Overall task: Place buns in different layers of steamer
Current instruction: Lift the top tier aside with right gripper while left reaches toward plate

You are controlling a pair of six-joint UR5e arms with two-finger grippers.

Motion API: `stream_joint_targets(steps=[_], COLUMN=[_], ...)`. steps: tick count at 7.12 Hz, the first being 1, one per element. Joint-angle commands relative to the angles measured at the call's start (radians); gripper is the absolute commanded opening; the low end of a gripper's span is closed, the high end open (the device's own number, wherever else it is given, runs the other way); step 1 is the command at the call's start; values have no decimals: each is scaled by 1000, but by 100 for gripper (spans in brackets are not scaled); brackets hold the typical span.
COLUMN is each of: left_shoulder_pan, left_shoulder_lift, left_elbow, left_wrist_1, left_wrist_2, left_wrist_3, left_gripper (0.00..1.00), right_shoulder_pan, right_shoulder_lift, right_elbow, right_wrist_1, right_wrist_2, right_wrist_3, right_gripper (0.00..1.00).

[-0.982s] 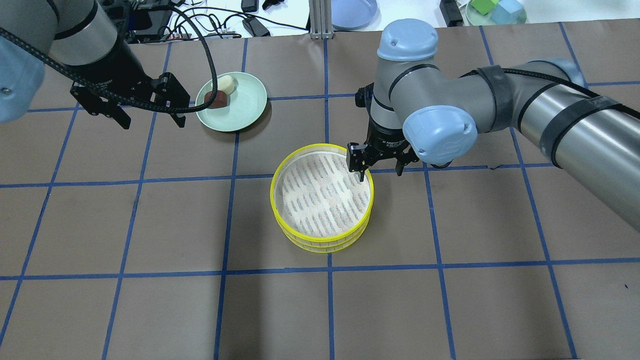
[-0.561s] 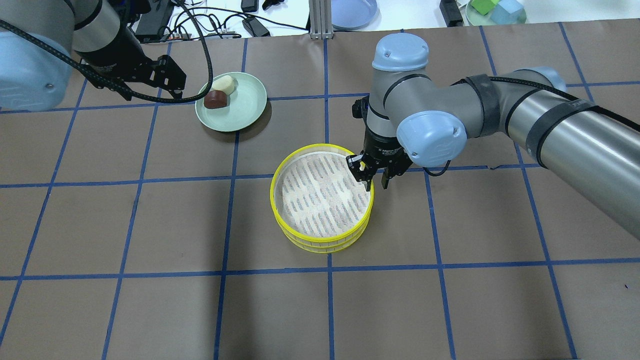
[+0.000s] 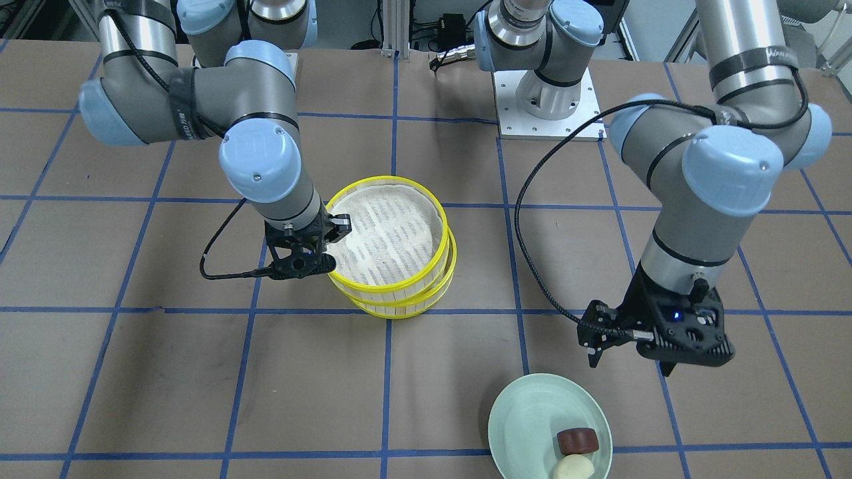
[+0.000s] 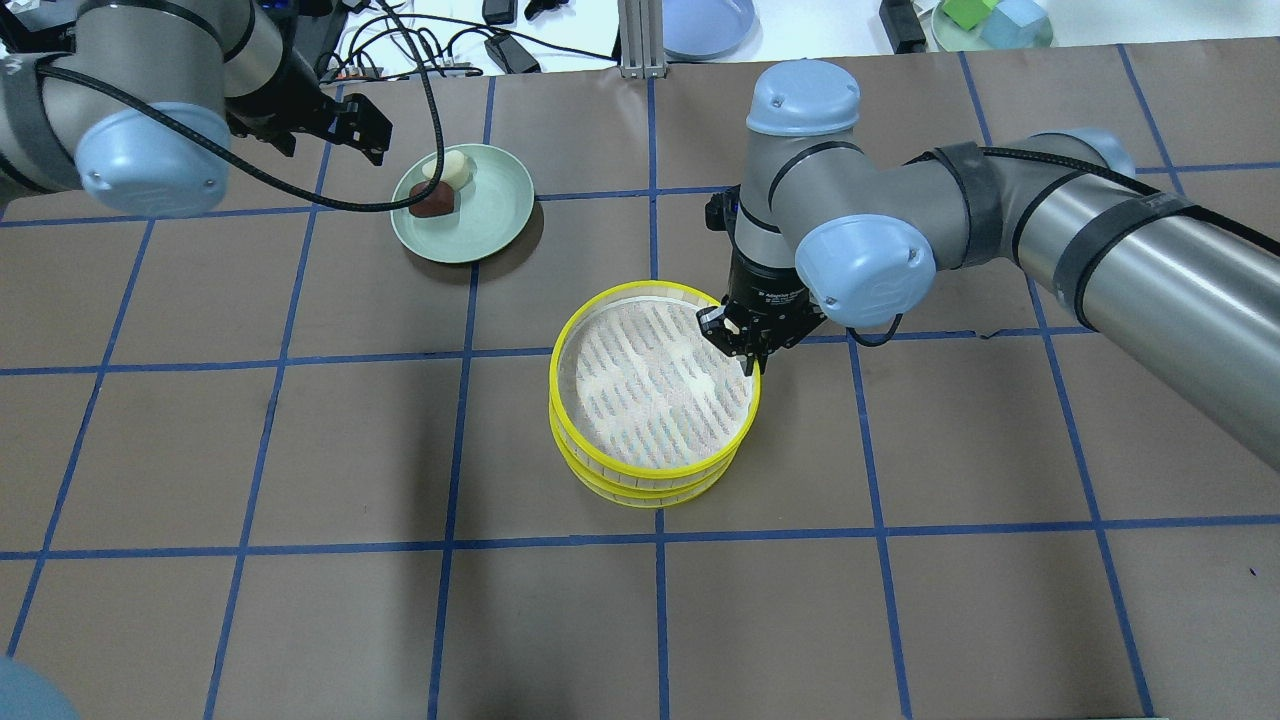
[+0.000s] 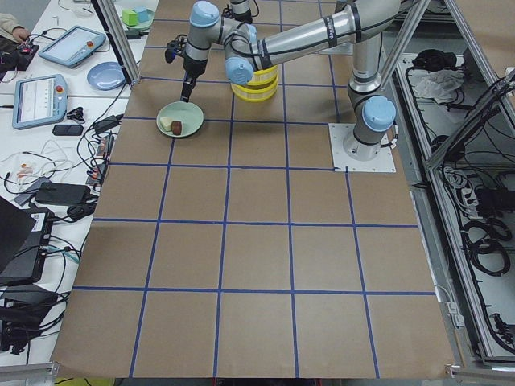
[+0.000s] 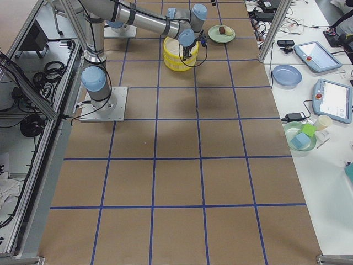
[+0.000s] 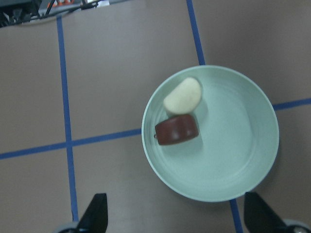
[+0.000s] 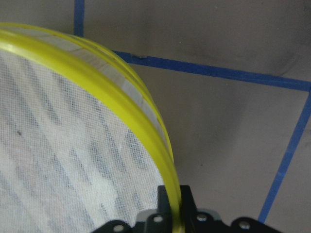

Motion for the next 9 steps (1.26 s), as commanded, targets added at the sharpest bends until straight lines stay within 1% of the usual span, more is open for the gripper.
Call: stream_joint_targets(steps=[1, 2, 3, 4, 5, 6, 7, 8, 9], left_shoulder_pan=[0, 0, 2, 0, 2, 2, 2, 0, 2], left_shoulder_lift=[-132, -174, -215, -253, -284, -301, -326, -344, -352], left_elbow=[37, 66, 70, 73, 76, 83, 105, 119, 119], left_wrist_1=[159, 211, 226, 286, 311, 334, 339, 341, 341], left_wrist_2=[-66, -95, -109, -112, -115, -123, -159, -166, -166], left_wrist_3=[25, 64, 101, 104, 133, 138, 170, 173, 187], left_gripper=[100, 96, 96, 98, 98, 97, 97, 97, 93], right_shoulder_pan=[-105, -187, -278, -376, -444, -488, -515, -516, -516], right_shoulder_lift=[-48, -80, -109, -126, -126, -125, -126, -126, -135], right_elbow=[-78, -88, -91, -92, -94, -94, -94, -94, -94], right_wrist_1=[146, 207, 242, 249, 240, 234, 239, 243, 246], right_wrist_2=[-8, -40, -63, -110, -179, -219, -221, -221, -221], right_wrist_3=[-139, -269, -389, -521, -619, -699, -702, -699, -697], right_gripper=[0, 0, 0, 0, 0, 0, 0, 0, 0])
